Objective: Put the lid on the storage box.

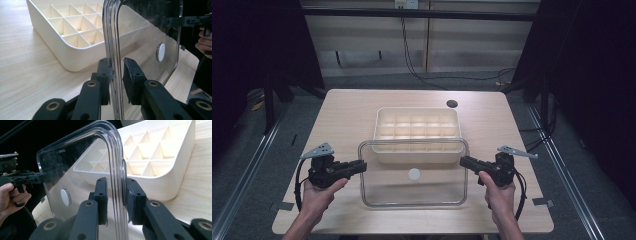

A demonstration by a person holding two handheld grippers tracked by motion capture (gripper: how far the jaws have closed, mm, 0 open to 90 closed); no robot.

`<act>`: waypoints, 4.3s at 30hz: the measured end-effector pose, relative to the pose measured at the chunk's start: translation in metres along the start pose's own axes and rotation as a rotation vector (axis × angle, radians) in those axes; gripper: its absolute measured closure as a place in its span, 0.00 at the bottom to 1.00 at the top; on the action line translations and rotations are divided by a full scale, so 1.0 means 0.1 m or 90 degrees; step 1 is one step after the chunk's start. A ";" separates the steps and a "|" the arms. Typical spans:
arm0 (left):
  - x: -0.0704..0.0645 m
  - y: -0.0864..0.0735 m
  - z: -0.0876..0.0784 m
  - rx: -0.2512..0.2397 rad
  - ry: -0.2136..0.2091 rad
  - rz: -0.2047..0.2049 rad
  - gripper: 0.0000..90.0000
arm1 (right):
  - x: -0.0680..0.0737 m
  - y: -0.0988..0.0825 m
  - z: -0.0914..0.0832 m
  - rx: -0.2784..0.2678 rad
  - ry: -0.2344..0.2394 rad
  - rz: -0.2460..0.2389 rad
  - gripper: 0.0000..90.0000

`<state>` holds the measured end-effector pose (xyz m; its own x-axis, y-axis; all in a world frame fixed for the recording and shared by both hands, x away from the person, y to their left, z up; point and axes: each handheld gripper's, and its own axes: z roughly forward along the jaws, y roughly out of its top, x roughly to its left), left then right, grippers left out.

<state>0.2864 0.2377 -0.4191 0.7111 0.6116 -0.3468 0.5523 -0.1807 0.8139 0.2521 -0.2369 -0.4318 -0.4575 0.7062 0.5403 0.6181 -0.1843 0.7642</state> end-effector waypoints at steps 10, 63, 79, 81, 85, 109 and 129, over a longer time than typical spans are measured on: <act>0.00 0.11 0.00 -0.009 0.002 0.002 0.84 | 0.01 0.13 0.01 -0.010 -0.003 -0.002 0.81; 0.26 0.92 0.19 -0.032 0.042 0.011 0.84 | -0.20 0.89 0.34 -0.046 -0.006 0.015 0.80; 0.33 1.12 0.26 -0.040 0.056 0.008 0.84 | -0.22 1.11 0.38 -0.052 -0.016 0.010 0.80; 0.34 1.12 0.27 -0.041 0.056 0.005 0.84 | -0.23 1.13 0.39 -0.052 -0.019 0.010 0.80; 0.38 1.16 0.30 -0.030 0.063 0.012 0.84 | -0.24 1.16 0.42 -0.047 -0.021 0.008 0.80; 0.55 1.29 0.54 -0.008 0.081 0.000 0.83 | -0.51 1.23 0.62 -0.042 -0.032 0.044 0.80; 0.81 1.28 0.77 0.018 0.096 -0.039 0.82 | -0.67 1.27 0.88 0.005 -0.084 0.045 0.76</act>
<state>0.4482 0.2053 -0.3794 0.6039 0.7305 -0.3190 0.6058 -0.1605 0.7793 0.4174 -0.2480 -0.4023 -0.3252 0.7757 0.5408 0.6507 -0.2314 0.7232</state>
